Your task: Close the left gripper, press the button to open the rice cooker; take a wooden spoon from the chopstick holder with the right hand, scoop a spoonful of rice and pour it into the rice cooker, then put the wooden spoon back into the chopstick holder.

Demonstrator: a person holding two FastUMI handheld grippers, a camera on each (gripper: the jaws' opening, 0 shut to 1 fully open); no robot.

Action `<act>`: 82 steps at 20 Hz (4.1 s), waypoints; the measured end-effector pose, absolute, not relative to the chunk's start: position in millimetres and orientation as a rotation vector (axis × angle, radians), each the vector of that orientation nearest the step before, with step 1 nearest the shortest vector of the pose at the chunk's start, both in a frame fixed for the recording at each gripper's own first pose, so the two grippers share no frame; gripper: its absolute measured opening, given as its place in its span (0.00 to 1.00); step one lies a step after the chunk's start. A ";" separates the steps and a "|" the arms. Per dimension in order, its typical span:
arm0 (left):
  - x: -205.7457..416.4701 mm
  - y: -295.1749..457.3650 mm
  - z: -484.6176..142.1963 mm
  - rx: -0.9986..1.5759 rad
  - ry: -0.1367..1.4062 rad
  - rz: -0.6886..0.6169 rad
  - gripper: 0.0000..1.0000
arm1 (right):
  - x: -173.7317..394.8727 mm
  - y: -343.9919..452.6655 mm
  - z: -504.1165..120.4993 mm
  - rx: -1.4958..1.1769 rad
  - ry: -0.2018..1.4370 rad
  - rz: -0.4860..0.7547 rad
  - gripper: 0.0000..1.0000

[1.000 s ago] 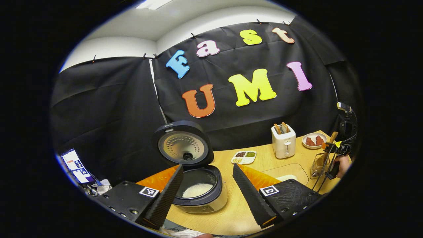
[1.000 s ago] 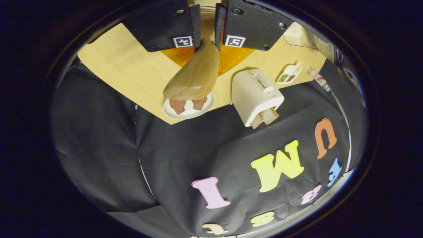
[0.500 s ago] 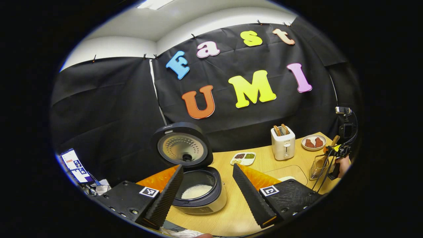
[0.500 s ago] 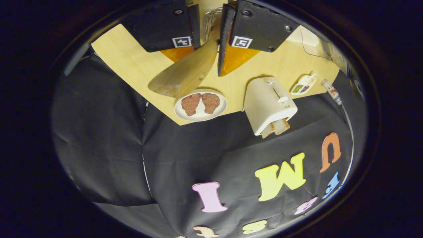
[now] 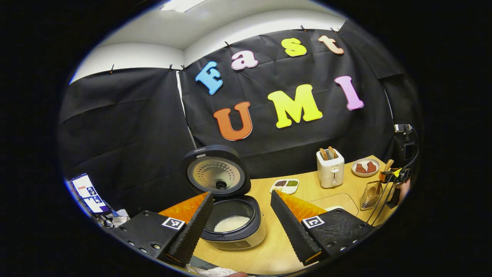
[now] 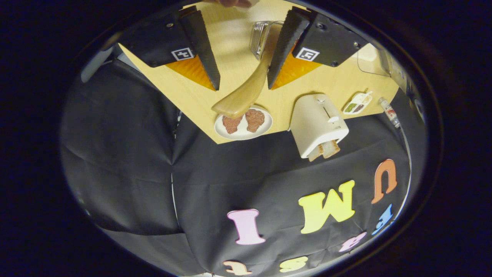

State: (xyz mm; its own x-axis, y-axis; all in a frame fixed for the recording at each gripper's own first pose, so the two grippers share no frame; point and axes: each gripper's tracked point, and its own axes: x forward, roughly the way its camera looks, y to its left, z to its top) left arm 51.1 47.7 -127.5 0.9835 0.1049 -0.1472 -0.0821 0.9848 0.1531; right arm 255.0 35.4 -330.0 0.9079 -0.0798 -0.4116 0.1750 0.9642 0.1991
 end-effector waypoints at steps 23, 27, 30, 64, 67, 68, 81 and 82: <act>218.9 148.5 1.5 0.078 -0.031 0.174 0.95 | 37.5 157.2 -94.9 -0.065 0.109 0.233 1.00; 262.8 169.3 -46.8 0.001 0.186 0.167 0.95 | 31.7 153.7 -93.4 -0.117 0.111 0.211 1.00; 276.7 180.3 -60.9 -0.010 0.240 0.171 0.95 | 28.2 152.9 -98.1 -0.122 0.130 0.210 1.00; 133.5 129.6 -296.9 -0.077 0.385 0.149 0.99 | 14.0 156.3 -169.5 -0.215 0.353 0.274 1.00; 132.5 129.7 -304.3 -0.050 0.376 0.143 1.00 | 15.1 153.7 -171.3 -0.219 0.361 0.270 1.00; 133.9 130.8 -301.5 -0.044 0.364 0.143 1.00 | 14.1 152.6 -173.1 -0.220 0.369 0.267 1.00; 137.6 134.2 -209.2 0.062 0.236 0.179 0.95 | 41.0 132.5 -93.1 -0.138 0.167 0.164 1.00; 133.0 132.5 -190.3 0.059 0.208 0.179 0.95 | 42.1 132.6 -81.0 -0.132 0.141 0.157 1.00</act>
State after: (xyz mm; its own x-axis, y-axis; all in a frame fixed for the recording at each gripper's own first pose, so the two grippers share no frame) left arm 133.0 132.5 -190.3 0.9627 0.1824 -0.1997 -0.1701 0.9824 0.0769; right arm 42.1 132.6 -81.0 0.9778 0.1464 -0.1502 -0.1649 0.9790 -0.1196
